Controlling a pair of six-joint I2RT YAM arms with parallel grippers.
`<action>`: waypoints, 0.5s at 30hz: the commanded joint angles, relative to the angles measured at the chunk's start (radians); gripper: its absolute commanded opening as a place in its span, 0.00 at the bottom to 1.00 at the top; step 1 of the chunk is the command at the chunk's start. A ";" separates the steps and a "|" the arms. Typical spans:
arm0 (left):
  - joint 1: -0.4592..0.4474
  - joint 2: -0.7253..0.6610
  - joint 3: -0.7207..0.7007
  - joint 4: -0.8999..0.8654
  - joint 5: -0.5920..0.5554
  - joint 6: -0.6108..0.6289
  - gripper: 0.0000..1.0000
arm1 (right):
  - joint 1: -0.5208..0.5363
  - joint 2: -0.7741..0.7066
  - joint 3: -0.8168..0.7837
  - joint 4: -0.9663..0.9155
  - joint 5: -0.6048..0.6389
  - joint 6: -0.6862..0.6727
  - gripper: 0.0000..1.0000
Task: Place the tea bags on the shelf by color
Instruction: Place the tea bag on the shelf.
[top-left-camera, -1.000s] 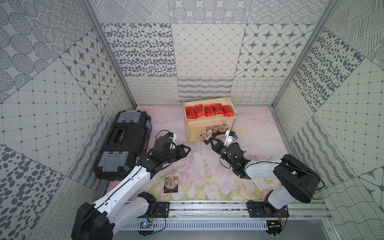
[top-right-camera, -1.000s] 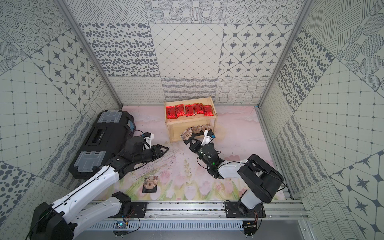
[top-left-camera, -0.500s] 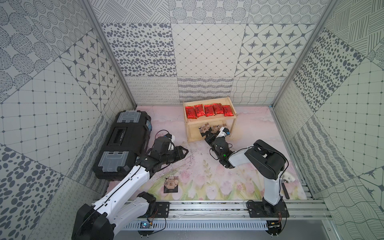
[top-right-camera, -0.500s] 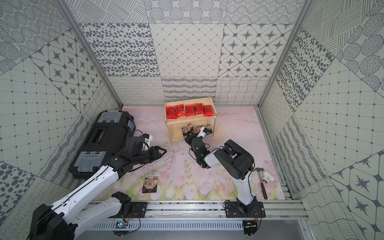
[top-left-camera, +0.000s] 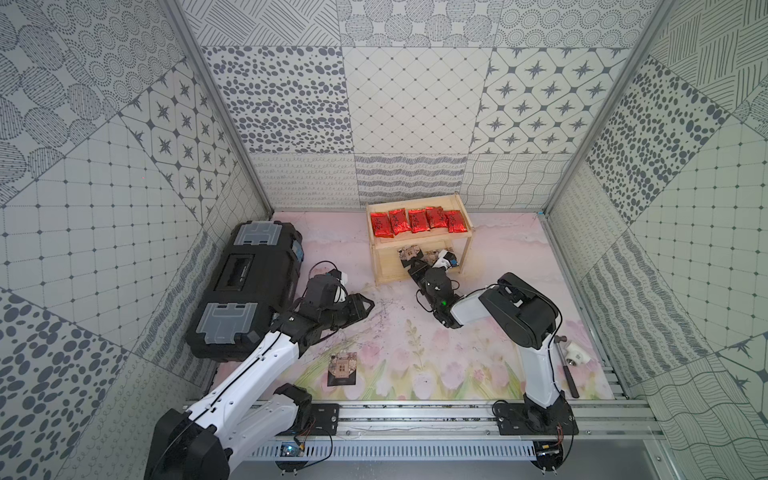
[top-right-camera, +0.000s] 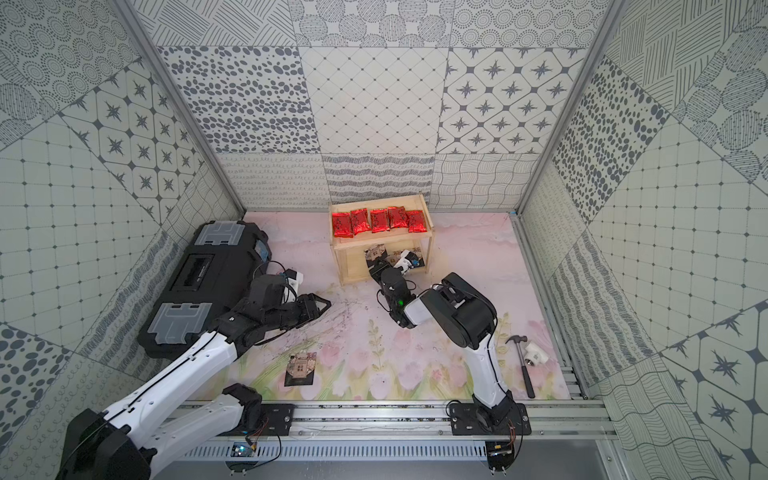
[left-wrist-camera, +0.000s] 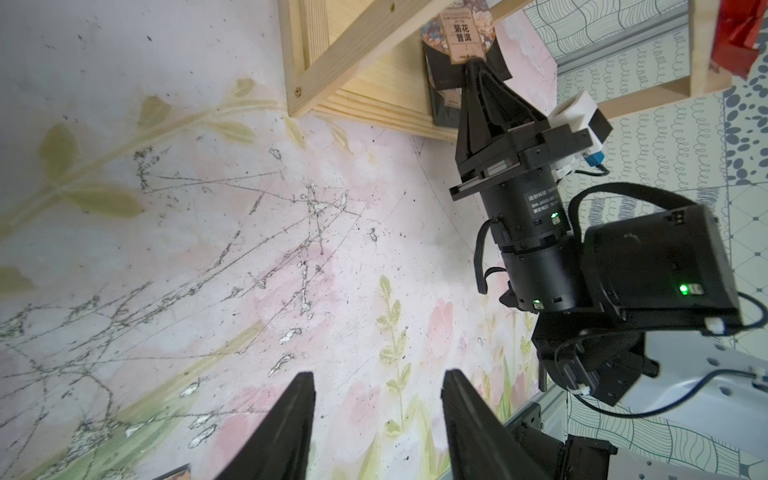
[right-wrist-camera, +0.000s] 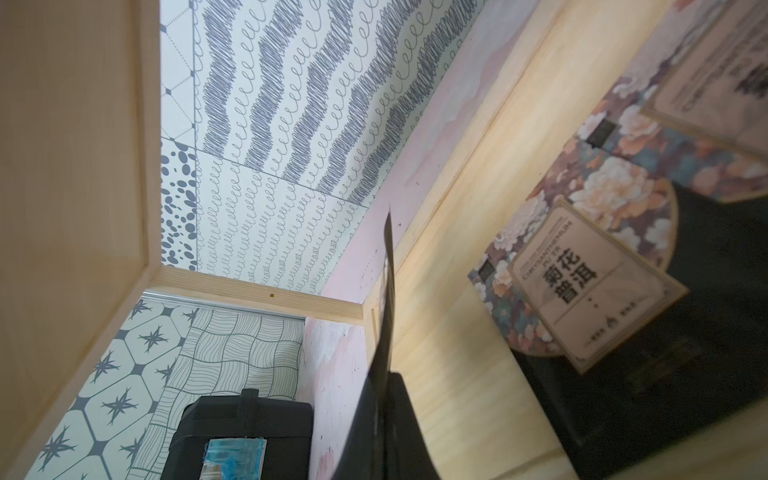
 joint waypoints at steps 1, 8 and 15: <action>0.008 0.002 -0.004 -0.002 0.022 0.031 0.54 | 0.000 0.028 0.035 -0.014 0.009 0.015 0.00; 0.012 -0.006 -0.009 0.002 0.026 0.030 0.54 | 0.004 0.046 0.056 -0.053 0.022 0.022 0.00; 0.015 -0.008 -0.012 0.006 0.033 0.027 0.54 | 0.012 0.059 0.066 -0.079 0.031 0.028 0.03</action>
